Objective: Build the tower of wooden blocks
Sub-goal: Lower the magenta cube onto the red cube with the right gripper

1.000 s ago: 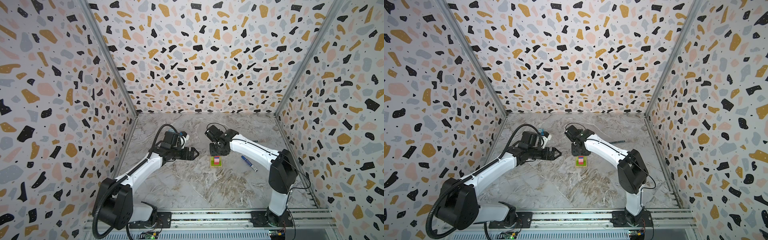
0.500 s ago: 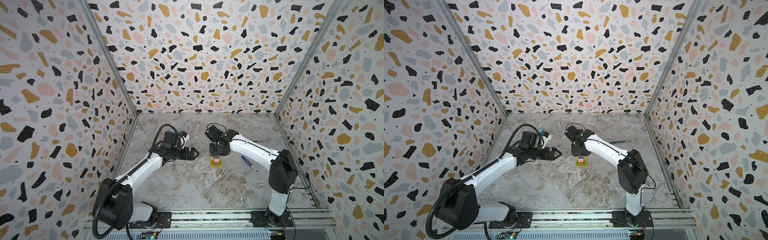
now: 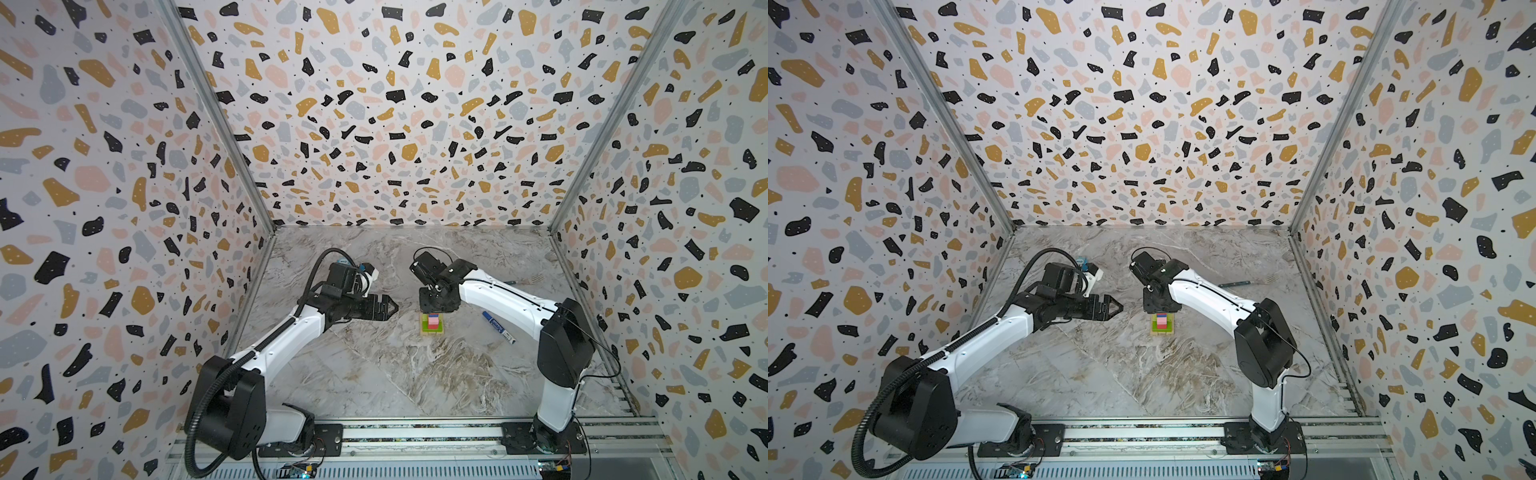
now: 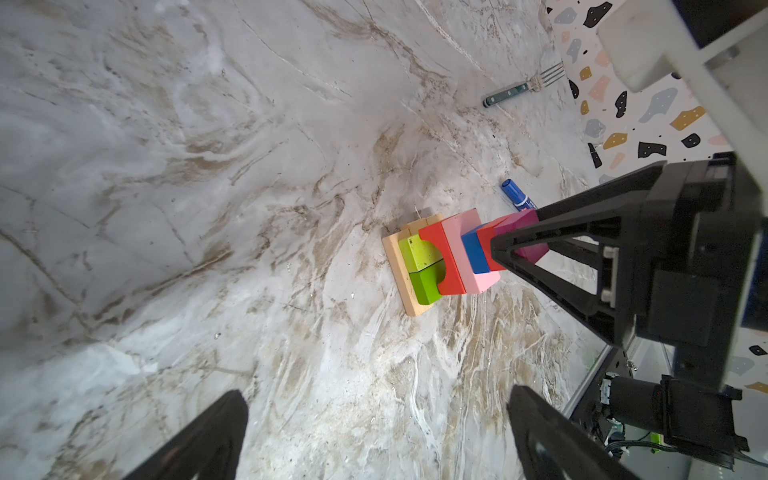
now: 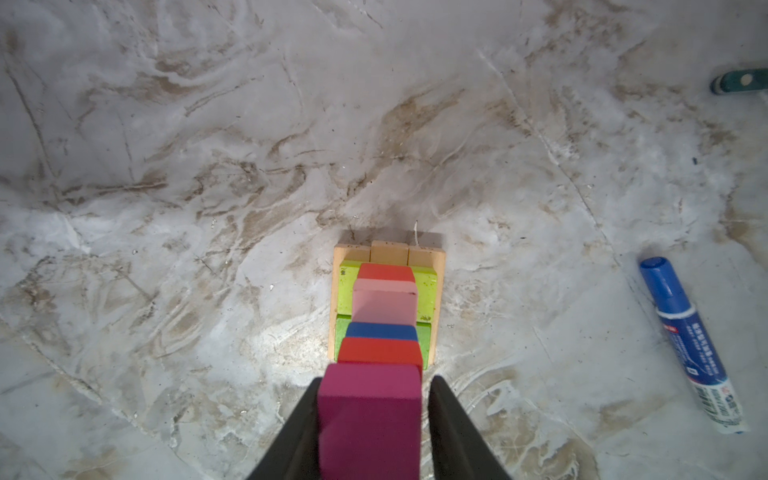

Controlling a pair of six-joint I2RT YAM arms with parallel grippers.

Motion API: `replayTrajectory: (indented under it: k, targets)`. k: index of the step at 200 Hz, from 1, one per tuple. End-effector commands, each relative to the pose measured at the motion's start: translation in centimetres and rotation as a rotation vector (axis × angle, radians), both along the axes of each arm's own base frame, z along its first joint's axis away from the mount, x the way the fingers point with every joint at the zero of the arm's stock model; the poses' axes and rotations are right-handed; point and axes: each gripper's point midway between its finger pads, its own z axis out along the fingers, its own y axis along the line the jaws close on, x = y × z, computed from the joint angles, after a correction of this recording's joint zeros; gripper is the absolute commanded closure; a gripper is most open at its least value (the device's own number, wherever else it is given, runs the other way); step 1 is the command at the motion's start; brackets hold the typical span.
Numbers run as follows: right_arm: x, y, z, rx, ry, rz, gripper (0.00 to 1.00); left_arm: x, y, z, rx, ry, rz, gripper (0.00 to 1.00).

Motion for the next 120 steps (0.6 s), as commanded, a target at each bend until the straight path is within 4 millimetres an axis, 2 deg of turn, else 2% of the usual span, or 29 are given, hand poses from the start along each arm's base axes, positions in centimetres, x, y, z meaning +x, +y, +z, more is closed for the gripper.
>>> replayTrajectory:
  k: [1, 120]
  targets:
    - [-0.37, -0.26, 0.61, 0.006, -0.003, -0.007, 0.58, 0.2, -0.01, 0.31, -0.013, -0.02, -0.001, 0.01]
    - [-0.35, -0.3, 0.66, 0.003, -0.006, -0.004, 0.61, 0.2, 0.01, 0.34, -0.013, -0.02, 0.0, 0.01]
